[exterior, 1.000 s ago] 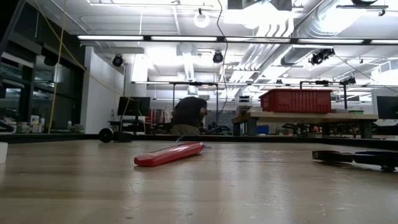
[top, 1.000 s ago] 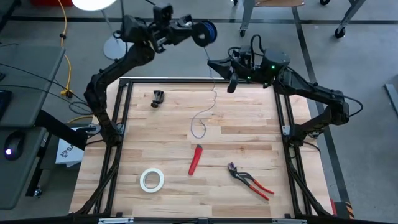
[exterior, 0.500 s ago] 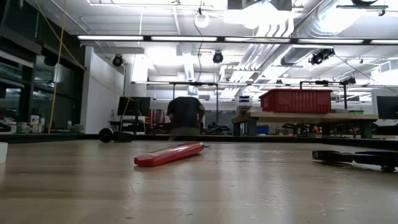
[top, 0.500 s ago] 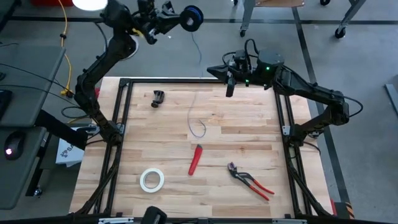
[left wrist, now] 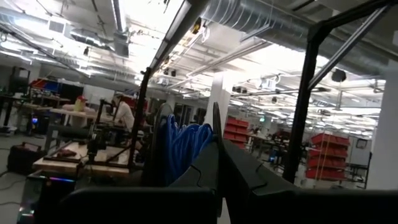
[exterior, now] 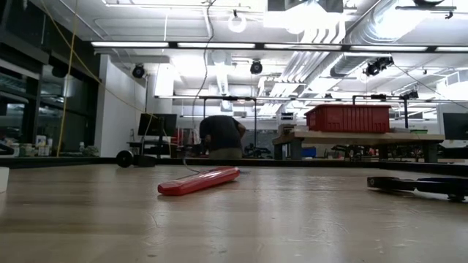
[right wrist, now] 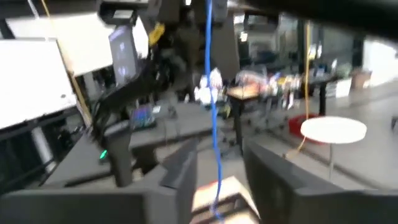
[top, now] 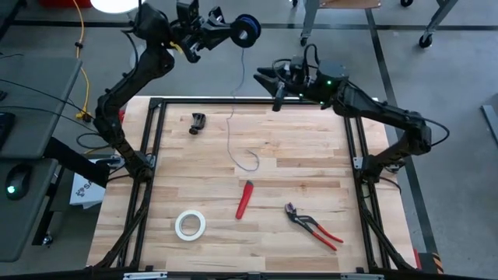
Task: Coil cords
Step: Coil the blue wire cable onto the black spool
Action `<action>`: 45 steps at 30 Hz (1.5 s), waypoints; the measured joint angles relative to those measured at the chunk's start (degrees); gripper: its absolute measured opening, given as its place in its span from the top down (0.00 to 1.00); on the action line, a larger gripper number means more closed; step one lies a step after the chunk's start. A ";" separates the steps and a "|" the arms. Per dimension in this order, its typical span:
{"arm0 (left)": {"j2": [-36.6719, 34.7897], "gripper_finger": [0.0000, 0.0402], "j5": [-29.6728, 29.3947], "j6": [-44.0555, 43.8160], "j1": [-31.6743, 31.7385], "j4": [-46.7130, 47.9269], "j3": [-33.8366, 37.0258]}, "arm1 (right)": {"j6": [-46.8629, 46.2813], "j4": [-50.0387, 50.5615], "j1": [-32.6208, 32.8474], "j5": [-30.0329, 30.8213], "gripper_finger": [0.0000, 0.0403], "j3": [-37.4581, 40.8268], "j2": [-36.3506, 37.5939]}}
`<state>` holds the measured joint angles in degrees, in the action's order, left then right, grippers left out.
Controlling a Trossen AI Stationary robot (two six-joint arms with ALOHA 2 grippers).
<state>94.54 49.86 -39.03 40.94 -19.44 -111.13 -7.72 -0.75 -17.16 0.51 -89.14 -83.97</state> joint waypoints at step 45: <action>-2.57 1.00 -7.46 19.13 -0.53 17.01 0.09 | 0.71 -4.65 1.05 5.31 1.00 -0.16 0.09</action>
<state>91.98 42.39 -19.90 40.41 -2.43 -111.04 -7.02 -5.40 -16.11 5.82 -89.30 -83.88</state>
